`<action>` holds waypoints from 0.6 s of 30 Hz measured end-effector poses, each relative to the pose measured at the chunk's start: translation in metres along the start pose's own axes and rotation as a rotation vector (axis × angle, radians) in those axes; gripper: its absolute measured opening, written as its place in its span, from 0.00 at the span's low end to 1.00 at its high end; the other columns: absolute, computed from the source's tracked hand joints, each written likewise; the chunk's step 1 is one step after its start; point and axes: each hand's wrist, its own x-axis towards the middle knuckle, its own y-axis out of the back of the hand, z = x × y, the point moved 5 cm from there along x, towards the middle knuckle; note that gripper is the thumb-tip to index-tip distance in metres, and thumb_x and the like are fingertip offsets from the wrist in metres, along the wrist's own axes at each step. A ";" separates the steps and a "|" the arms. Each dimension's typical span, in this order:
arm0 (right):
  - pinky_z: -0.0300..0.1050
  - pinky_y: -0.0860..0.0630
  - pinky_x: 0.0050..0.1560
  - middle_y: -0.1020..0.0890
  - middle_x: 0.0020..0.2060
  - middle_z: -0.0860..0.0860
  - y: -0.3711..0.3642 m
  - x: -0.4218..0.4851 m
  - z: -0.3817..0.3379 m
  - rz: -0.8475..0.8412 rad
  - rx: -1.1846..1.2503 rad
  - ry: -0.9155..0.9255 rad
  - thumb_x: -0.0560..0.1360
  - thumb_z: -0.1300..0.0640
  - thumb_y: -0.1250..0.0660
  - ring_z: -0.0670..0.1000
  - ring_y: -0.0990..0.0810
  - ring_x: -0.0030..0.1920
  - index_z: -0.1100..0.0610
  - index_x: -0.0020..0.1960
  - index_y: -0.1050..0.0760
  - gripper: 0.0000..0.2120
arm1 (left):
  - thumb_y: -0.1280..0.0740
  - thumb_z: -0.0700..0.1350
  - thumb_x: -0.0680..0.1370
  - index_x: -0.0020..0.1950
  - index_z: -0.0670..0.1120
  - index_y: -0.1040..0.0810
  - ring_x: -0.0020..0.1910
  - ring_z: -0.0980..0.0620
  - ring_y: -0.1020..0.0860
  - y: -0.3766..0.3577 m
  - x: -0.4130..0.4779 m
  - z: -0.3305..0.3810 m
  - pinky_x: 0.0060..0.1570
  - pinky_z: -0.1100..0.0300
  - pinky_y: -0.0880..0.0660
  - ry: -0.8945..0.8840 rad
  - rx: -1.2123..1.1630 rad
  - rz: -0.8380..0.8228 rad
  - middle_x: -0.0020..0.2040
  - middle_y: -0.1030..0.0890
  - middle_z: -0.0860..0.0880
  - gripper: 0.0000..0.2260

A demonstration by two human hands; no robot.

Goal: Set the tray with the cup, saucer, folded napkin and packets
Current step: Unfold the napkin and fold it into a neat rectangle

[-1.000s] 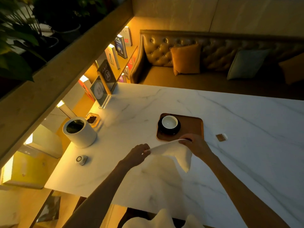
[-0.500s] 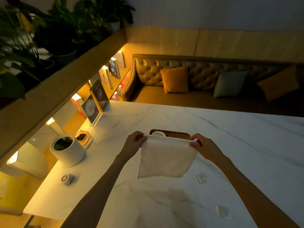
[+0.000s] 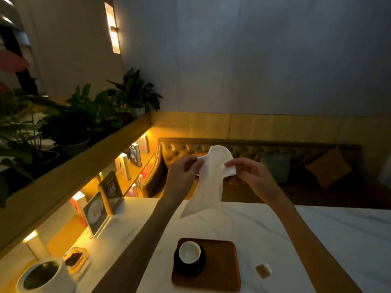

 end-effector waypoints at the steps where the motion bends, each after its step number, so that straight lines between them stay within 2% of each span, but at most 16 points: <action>1: 0.38 0.19 0.47 0.18 0.51 0.49 -0.004 -0.001 -0.010 -0.006 -0.075 0.049 0.78 0.63 0.38 0.49 0.17 0.49 0.53 0.57 0.22 0.11 | 0.34 0.45 0.80 0.54 0.51 0.21 0.48 0.57 0.18 -0.006 -0.003 0.008 0.44 0.62 0.17 -0.030 -0.012 -0.020 0.47 0.19 0.54 0.05; 4: 0.36 0.20 0.50 0.18 0.52 0.48 -0.016 -0.009 -0.030 -0.010 -0.354 0.161 0.77 0.58 0.35 0.43 0.18 0.51 0.53 0.58 0.23 0.11 | 0.36 0.42 0.80 0.57 0.50 0.20 0.49 0.57 0.17 -0.023 -0.017 0.020 0.46 0.61 0.17 -0.091 -0.045 -0.116 0.49 0.17 0.52 0.08; 6: 0.36 0.21 0.50 0.19 0.51 0.49 -0.020 -0.015 -0.036 0.016 -0.443 0.207 0.76 0.56 0.35 0.45 0.19 0.50 0.52 0.58 0.24 0.11 | 0.37 0.42 0.81 0.58 0.50 0.20 0.50 0.58 0.17 -0.029 -0.027 0.022 0.46 0.64 0.18 -0.104 -0.080 -0.157 0.49 0.17 0.54 0.09; 9: 0.45 0.21 0.51 0.22 0.51 0.51 -0.017 -0.024 -0.037 0.097 -0.552 0.185 0.75 0.53 0.33 0.48 0.24 0.52 0.54 0.55 0.22 0.10 | 0.37 0.42 0.81 0.56 0.54 0.20 0.50 0.60 0.17 -0.030 -0.041 0.022 0.44 0.67 0.19 -0.064 -0.145 -0.160 0.48 0.17 0.57 0.09; 12: 0.49 0.22 0.52 0.20 0.51 0.53 -0.015 -0.033 -0.040 0.171 -0.656 0.177 0.74 0.53 0.31 0.51 0.26 0.53 0.56 0.52 0.19 0.10 | 0.36 0.42 0.80 0.52 0.58 0.21 0.48 0.60 0.16 -0.029 -0.053 0.021 0.42 0.68 0.20 -0.032 -0.158 -0.149 0.47 0.17 0.58 0.10; 18: 0.42 0.29 0.50 0.19 0.49 0.54 -0.015 -0.043 -0.049 0.181 -0.834 0.180 0.72 0.51 0.29 0.54 0.26 0.53 0.57 0.48 0.19 0.11 | 0.35 0.43 0.80 0.50 0.58 0.20 0.47 0.60 0.16 -0.031 -0.065 0.023 0.41 0.68 0.20 0.001 -0.181 -0.179 0.45 0.17 0.60 0.10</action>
